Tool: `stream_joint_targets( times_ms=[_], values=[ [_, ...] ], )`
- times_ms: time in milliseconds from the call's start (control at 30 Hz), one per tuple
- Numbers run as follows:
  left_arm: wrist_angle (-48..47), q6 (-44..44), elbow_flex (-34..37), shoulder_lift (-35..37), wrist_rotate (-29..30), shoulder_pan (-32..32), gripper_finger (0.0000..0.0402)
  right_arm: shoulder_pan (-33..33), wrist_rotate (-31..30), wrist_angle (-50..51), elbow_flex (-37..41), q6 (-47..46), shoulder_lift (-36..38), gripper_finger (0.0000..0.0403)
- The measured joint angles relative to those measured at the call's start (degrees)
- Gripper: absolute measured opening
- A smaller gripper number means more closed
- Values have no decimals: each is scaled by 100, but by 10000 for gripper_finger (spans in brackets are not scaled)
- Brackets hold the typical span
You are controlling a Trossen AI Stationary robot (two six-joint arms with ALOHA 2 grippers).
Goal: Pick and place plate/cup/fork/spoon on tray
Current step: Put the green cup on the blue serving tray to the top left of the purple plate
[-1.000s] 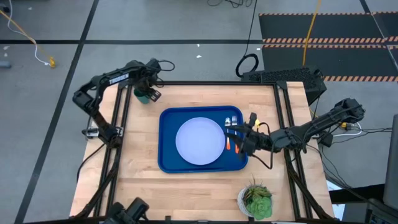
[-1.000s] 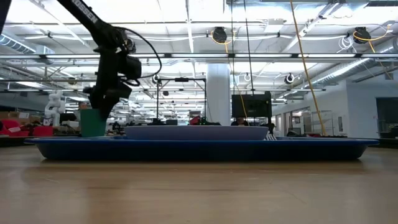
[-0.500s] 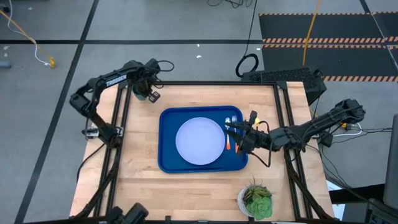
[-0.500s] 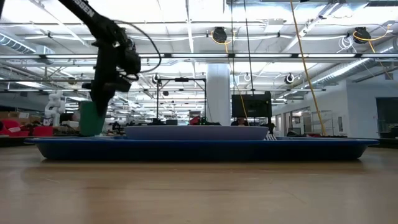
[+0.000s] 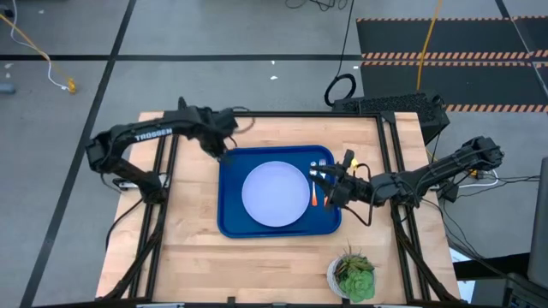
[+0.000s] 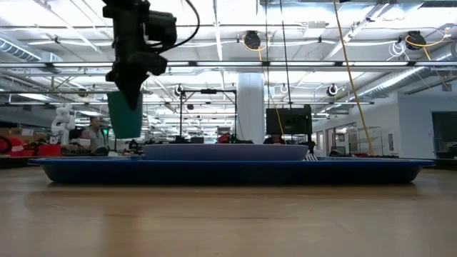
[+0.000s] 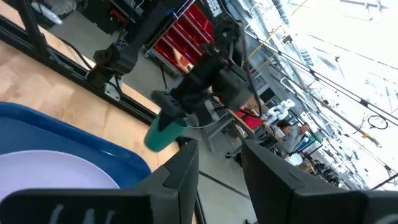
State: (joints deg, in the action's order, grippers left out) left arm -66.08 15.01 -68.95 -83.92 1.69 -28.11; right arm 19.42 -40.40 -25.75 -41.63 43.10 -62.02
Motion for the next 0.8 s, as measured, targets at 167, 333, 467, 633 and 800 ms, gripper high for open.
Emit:
stream_joint_targets(
  times_ms=[167, 333, 467, 633, 800],
  values=[
    [372, 229, 0, -182, -18, 757, 4, 0, 10, -239, 0, -22, 0, 116],
    [479, 216, 0, -510, -29, 1108, 5, 0, 15, -294, 0, -9, 0, 116],
    [410, 22, 0, -842, -118, 1153, 5, 0, 16, -278, 0, 2, 0, 116],
    [664, -143, 0, -1168, -332, 1164, 8, 0, 17, -264, 0, 2, 0, 116],
    [953, -182, 0, -1225, -340, 1175, 6, 0, 17, -219, 0, 2, 0, 116]
  ],
)
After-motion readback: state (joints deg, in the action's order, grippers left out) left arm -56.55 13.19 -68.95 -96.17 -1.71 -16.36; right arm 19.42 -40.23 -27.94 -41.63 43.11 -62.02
